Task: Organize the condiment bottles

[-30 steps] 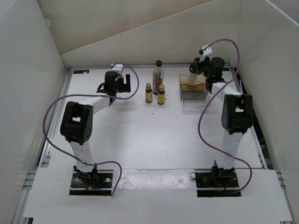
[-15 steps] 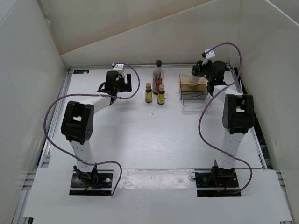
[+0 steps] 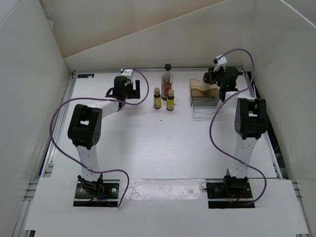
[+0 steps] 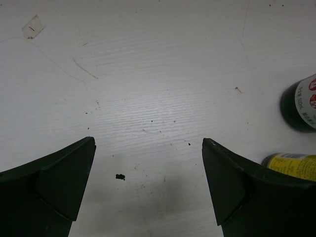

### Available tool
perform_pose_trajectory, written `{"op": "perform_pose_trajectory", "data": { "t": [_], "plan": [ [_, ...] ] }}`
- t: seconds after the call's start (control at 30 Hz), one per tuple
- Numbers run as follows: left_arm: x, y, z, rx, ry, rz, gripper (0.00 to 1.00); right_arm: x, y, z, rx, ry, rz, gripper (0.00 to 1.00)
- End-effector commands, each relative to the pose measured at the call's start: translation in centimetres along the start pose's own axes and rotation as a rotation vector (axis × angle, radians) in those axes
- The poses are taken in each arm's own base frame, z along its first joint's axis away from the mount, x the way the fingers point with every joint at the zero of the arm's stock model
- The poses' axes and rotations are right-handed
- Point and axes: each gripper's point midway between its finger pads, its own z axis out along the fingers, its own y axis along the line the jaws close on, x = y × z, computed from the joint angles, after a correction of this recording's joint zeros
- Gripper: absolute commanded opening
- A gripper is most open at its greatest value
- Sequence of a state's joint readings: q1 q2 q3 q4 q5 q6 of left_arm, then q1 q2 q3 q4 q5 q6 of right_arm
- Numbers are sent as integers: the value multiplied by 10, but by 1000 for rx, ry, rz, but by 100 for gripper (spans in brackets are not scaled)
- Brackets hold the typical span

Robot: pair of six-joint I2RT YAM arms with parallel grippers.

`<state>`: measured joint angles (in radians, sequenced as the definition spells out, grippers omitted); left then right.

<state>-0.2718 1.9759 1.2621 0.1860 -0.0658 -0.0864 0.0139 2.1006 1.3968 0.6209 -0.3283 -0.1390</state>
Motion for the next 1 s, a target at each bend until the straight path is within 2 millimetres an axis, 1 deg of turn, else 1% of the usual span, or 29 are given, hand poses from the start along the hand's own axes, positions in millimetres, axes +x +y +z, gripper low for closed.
{"op": "perform_pose_trajectory", "data": {
  "t": [0.0, 0.07, 0.2, 0.23, 0.43, 0.47, 0.57, 0.6, 0.67, 0.7, 0.77, 0.8, 0.87, 0.9, 0.93, 0.97],
  "plan": [
    [-28, -7, 1, 23, -60, 2, 100, -44, -28, 0, 45, -137, -73, 0],
    [-29, -8, 2, 24, -61, 4, 100, -43, -28, 1, 44, -137, -75, 0],
    [-27, -8, 5, 26, -58, 0, 100, -36, -31, -1, 51, -125, -71, 0],
    [-29, -9, 5, 27, -62, 1, 100, -37, -32, -1, 52, -131, -75, 0],
    [-25, -11, 6, 30, -56, 0, 100, -31, -32, -4, 54, -122, -71, 0],
    [-26, -11, 6, 31, -57, -2, 100, -30, -32, -5, 55, -119, -67, 21],
    [-24, -11, 7, 30, -58, -2, 100, -27, -30, -6, 54, -114, -66, 48],
    [-24, -11, 6, 31, -56, -2, 100, -26, -29, -7, 57, -113, -64, 59],
    [-22, -12, 6, 32, -53, -1, 100, -26, -29, -9, 66, -115, -60, 65],
    [-27, -11, 5, 32, -64, -1, 100, -31, -27, -10, 66, -124, -61, 70],
    [-25, -10, 3, 29, -59, -3, 100, -37, -24, -12, 72, -134, -70, 71],
    [-28, -10, 1, 29, -65, 0, 100, -39, -23, -12, 71, -136, -70, 71],
    [-26, -10, -1, 27, -64, 2, 100, -56, -23, -16, 74, -162, -92, 71],
    [-33, -10, -5, 29, -79, 1, 100, -63, -20, -18, 72, -167, -97, 71],
    [-33, -9, -6, 27, -81, 1, 100, -68, -20, -20, 72, -172, -104, 72],
    [-38, -10, -12, 28, -93, -1, 100, -82, -16, -25, 68, -194, -115, 72]
  ]
}}
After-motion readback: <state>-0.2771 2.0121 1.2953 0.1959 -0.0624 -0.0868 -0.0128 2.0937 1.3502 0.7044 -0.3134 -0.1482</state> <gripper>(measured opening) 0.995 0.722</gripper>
